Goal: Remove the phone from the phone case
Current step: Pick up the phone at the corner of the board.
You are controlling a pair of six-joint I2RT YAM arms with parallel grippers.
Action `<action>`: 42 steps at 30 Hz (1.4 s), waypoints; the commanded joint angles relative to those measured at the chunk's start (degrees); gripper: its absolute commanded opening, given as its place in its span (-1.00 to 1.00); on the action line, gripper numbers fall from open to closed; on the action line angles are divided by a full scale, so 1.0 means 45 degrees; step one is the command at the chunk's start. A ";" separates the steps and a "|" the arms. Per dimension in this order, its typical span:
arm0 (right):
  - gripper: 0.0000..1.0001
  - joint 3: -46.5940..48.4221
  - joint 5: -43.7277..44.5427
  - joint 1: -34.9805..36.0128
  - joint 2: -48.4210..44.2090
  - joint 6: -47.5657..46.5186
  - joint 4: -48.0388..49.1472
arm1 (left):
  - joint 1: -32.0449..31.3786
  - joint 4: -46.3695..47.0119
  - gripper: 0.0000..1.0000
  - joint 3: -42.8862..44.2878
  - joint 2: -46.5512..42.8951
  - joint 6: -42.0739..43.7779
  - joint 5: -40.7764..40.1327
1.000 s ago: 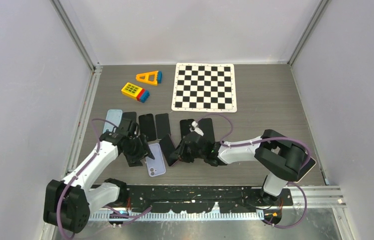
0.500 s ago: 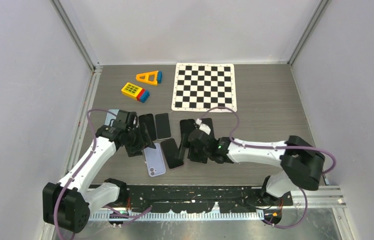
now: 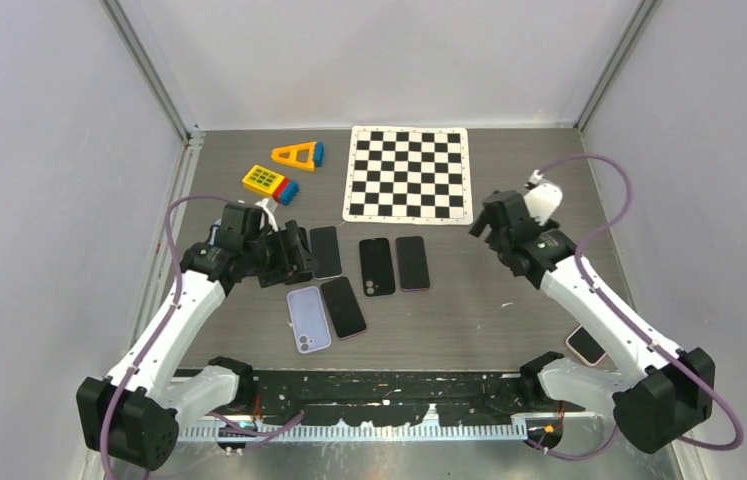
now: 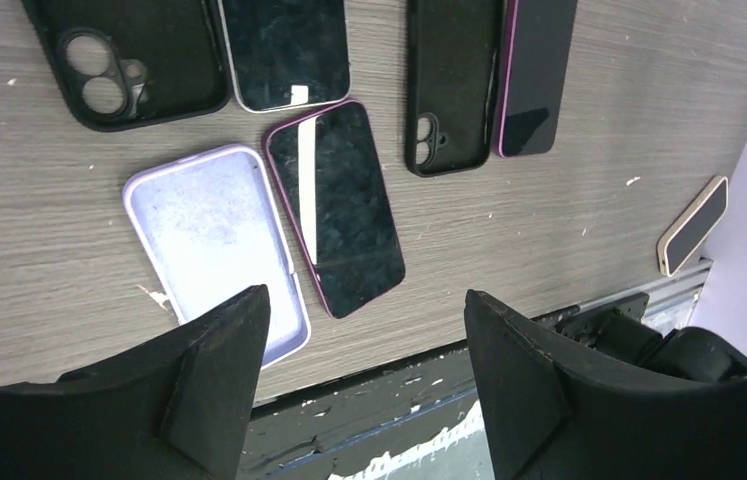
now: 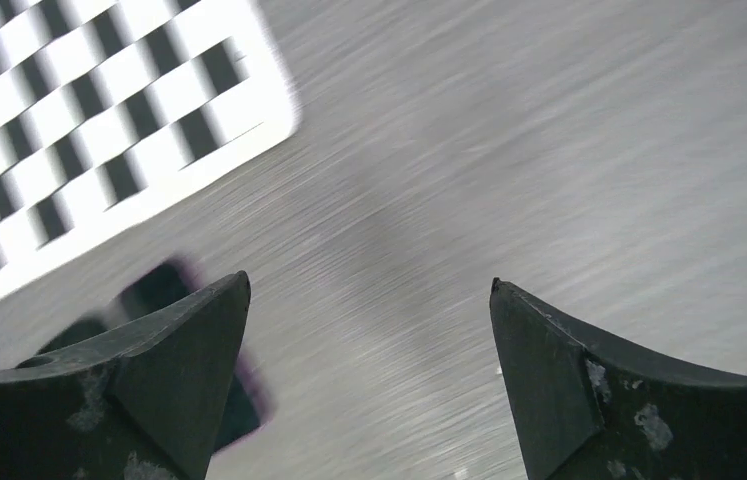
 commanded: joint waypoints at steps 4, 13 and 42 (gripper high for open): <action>0.99 -0.0908 0.2956 -0.4591 -0.0359 -0.0664 -0.1485 | -0.0007 0.1040 0.71 0.0486 0.0353 0.1089 0.1468; 0.99 -0.3171 0.1692 -0.9793 -0.1378 0.0849 -0.1068 | -0.0007 0.1181 0.88 0.0450 0.0530 0.1938 0.1469; 0.99 -0.6949 -0.4473 -1.8812 -0.2908 0.1765 0.2472 | 0.0120 0.0807 0.87 0.0633 0.1313 0.2285 0.2393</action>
